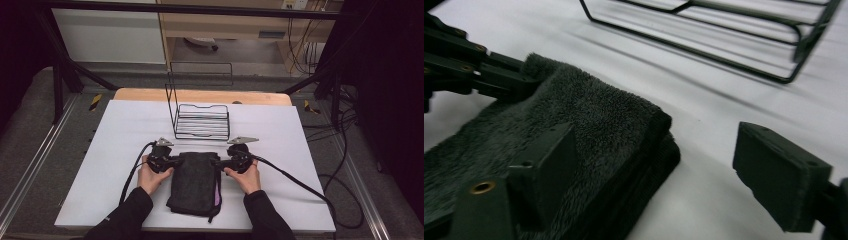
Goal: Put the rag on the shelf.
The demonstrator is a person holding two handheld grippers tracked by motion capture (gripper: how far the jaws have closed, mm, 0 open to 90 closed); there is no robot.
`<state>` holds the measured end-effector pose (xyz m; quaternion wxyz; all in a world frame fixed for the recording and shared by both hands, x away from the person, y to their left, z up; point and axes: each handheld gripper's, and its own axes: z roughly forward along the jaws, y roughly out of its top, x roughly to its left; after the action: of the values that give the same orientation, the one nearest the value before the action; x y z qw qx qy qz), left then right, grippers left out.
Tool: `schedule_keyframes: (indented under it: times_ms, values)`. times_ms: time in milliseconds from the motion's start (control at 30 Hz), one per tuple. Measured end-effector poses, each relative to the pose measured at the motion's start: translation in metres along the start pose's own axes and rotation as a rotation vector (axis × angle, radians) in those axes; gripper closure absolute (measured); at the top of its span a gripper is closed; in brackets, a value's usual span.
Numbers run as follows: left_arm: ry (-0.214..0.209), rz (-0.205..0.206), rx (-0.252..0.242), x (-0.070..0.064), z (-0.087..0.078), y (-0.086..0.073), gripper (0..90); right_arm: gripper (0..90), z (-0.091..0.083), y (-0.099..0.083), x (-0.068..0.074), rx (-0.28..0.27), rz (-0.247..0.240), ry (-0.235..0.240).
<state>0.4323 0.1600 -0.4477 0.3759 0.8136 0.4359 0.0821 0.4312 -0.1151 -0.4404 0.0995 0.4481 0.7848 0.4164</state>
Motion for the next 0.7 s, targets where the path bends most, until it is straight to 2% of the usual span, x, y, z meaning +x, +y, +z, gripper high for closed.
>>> schedule_keyframes:
  times_ms: [133, 167, 200, 233, 500, 567, 700]
  values:
    - [0.004, 0.01, -0.002, -0.0006, 0.0, 0.0, 76.9, 30.7, 0.0114, -0.0063, -0.0003, 0.039, -0.003, -0.026]
    - [0.002, 0.011, -0.002, -0.0003, 0.0, 0.0, 76.9, 31.2, 0.0129, -0.0076, -0.0004, 0.04, -0.004, -0.028]
    - [-0.002, 0.011, -0.002, -0.0001, -0.0001, -0.0002, 76.8, 35.6, 0.0127, -0.0078, -0.0001, 0.035, -0.011, -0.028]
    - [-0.003, 0.012, -0.002, 0.0002, -0.0002, -0.0004, 76.8, 39.2, 0.0122, -0.0075, 0.0004, 0.038, -0.003, -0.012]
    - [-0.002, 0.007, -0.006, 0.0, -0.0004, -0.0008, 76.9, 56.8, 0.0108, -0.0082, 0.0031, 0.064, 0.026, 0.032]
    - [-0.004, 0.011, -0.006, 0.0001, -0.0005, -0.0007, 77.0, 58.9, 0.0106, -0.008, 0.0029, 0.068, 0.034, 0.039]
    - [-0.014, 0.008, -0.005, 0.0012, -0.0015, -0.0004, 78.1, 71.6, 0.0113, -0.0082, 0.0036, 0.077, 0.063, 0.078]
